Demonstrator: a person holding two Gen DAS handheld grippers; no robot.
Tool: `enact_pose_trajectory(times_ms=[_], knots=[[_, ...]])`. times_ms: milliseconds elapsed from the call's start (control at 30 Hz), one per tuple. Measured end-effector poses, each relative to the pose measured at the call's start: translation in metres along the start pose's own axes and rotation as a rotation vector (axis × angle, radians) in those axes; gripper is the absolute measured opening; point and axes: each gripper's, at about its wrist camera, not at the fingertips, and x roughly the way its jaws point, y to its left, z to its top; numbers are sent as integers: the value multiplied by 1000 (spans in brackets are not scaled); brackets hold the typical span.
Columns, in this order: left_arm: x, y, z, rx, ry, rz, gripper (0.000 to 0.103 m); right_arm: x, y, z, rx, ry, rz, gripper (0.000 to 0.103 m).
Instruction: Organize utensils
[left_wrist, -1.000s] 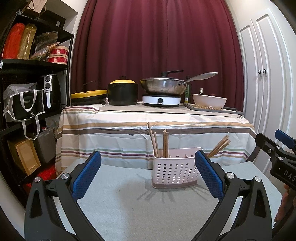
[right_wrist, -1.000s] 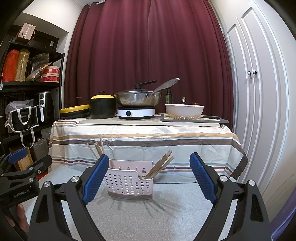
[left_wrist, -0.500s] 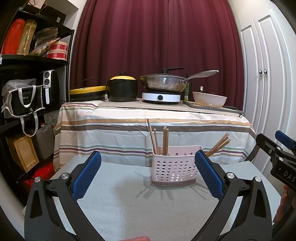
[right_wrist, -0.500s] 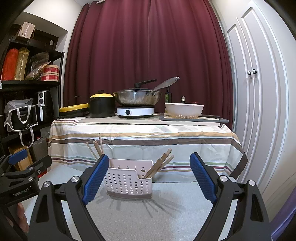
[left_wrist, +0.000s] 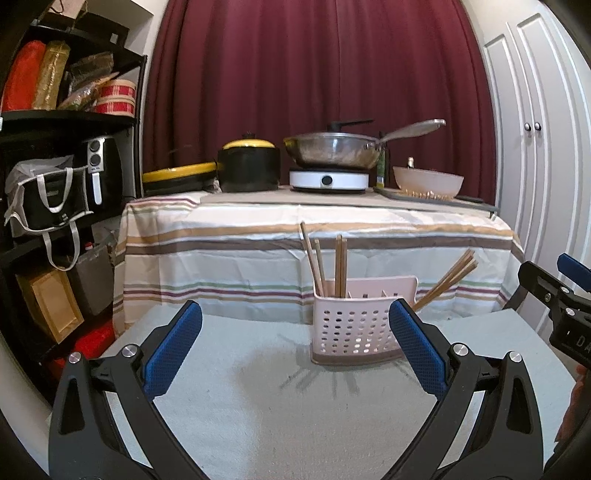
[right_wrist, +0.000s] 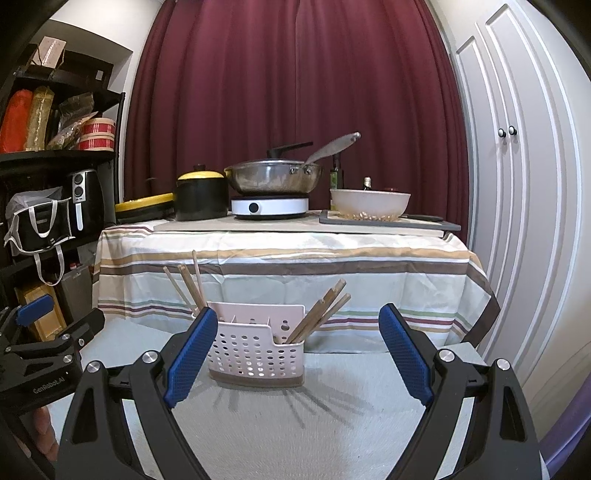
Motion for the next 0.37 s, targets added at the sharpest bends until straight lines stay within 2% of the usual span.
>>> enact_pose_trajectory(times_ms=[100,233,367], knots=[[16,0,-6,6,35,-20,99,10,-2,-5,3,21,-3,86],[47,4,-20,3,107,1,99,28,-10,-17,13,62,-16,86],[90,13,-42,-12,227,29,99,56,-25,-36,45,134,-32,86]])
